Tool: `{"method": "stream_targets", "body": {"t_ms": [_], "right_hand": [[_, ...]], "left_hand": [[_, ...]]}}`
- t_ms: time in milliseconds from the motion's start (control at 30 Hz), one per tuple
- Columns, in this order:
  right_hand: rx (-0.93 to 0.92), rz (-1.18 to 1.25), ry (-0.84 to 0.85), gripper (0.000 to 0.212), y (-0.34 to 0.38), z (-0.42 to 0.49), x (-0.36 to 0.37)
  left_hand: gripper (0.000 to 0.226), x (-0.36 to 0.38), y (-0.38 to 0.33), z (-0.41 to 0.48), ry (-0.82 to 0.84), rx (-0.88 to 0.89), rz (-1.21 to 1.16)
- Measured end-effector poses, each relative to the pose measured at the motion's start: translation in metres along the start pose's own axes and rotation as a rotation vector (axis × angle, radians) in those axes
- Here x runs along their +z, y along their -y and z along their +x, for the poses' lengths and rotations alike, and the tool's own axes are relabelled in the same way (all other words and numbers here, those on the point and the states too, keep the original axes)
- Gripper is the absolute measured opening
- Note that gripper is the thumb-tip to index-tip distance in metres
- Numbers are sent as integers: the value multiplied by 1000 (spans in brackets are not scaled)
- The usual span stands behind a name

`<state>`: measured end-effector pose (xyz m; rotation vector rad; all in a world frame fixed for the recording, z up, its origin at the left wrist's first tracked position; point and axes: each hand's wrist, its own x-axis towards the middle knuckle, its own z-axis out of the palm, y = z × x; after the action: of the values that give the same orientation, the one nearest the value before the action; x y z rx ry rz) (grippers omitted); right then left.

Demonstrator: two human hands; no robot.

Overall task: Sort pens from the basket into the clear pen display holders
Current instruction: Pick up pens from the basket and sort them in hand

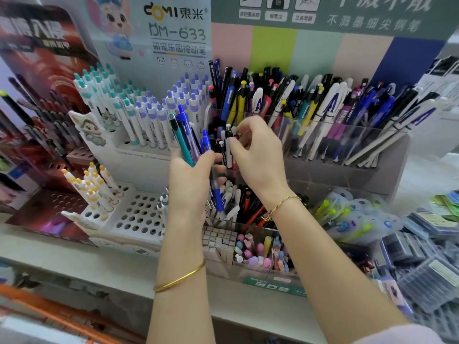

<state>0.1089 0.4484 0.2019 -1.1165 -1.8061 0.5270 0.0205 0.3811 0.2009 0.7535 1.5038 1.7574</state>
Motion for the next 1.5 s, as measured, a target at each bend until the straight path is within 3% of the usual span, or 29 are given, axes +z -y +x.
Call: {"method": "stream_targets", "body": {"t_ms": [67,167,467,767,833,967,1133,1200,1367,1433,1500], "right_hand": [[-108,-26,1,33,3,1,0],[-188,-105,30,34,5,3,1],[-92,-87,11,19,3,7,-2],[-59,-205,14,27,3,-9,2],[-17,-167,88,27,4,-7,-3],[45,36,47,6,10,-4,-25],[306,407,271,17,12,-5,-43],[316,444,222,15,8,-5,-49],[118,426,-159,12,5,5,-67],[-5,314,-254,10,4,9,-64],[-86,124,-237,12,-2,11,-53]], "left_hand": [[27,-1,-2,0,-3,4,-15],[23,-2,-3,1,-3,4,-33],[23,1,-3,-2,27,15,-72],[28,-1,-3,-2,32,0,-88],[16,-1,-2,-4,59,-17,-104],[8,4,-3,-7,155,-55,-139],[10,18,-3,-12,308,-51,-155],[11,22,0,-11,311,-65,-167],[6,20,3,-7,194,-54,-86],[9,18,4,-6,164,-67,-100],[16,19,5,-5,167,-76,-87]]}}
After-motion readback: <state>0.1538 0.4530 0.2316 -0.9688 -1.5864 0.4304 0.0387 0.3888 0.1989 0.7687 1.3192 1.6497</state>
